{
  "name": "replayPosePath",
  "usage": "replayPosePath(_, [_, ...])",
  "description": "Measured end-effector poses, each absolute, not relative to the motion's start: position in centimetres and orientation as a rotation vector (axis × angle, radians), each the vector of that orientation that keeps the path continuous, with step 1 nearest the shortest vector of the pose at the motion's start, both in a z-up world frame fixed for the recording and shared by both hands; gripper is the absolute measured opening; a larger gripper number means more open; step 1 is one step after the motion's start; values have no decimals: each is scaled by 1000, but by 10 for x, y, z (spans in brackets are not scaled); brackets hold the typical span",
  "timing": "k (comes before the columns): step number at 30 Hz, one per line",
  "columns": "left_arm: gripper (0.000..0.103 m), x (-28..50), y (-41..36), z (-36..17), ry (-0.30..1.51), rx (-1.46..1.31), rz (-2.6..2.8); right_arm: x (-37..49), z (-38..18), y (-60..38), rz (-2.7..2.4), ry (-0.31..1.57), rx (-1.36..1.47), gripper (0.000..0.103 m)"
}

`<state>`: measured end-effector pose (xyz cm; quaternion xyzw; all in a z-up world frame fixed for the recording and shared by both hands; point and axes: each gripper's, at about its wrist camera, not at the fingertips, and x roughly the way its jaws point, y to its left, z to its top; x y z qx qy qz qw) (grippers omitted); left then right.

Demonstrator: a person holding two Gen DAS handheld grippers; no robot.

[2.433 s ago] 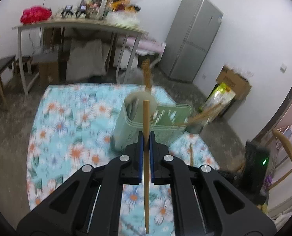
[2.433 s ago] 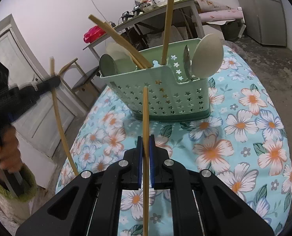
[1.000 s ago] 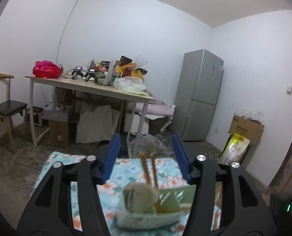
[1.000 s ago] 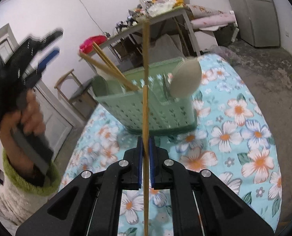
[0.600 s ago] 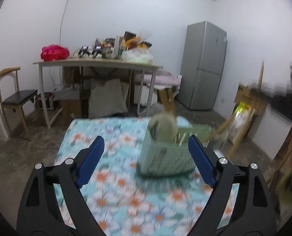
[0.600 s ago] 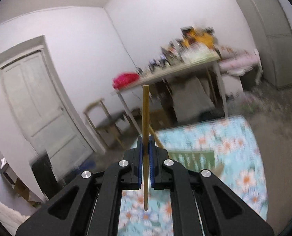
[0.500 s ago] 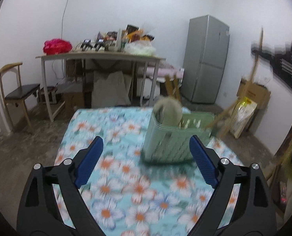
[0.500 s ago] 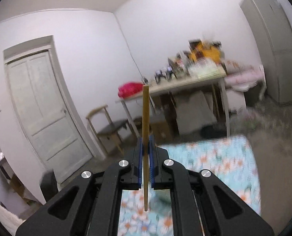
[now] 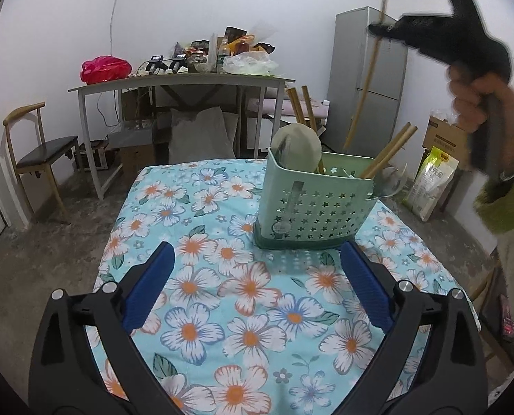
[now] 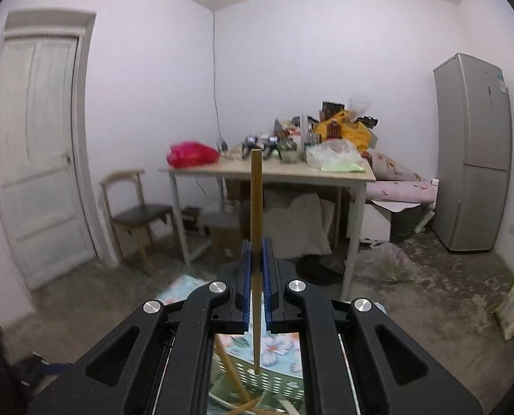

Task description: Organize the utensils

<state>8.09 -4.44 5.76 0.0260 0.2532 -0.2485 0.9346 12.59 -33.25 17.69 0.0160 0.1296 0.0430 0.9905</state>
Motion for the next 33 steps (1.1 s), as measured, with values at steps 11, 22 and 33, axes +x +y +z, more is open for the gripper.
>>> replayPosePath(11, [94, 84, -52, 55, 528, 37, -490, 145, 132, -329, 110, 343, 17, 42])
replayPosePath(22, [95, 92, -58, 58, 513, 25, -469, 34, 168, -351, 129, 103, 178, 73])
replayPosePath(33, [95, 101, -69, 57, 554, 11, -394, 25, 34, -297, -109, 558, 155, 96])
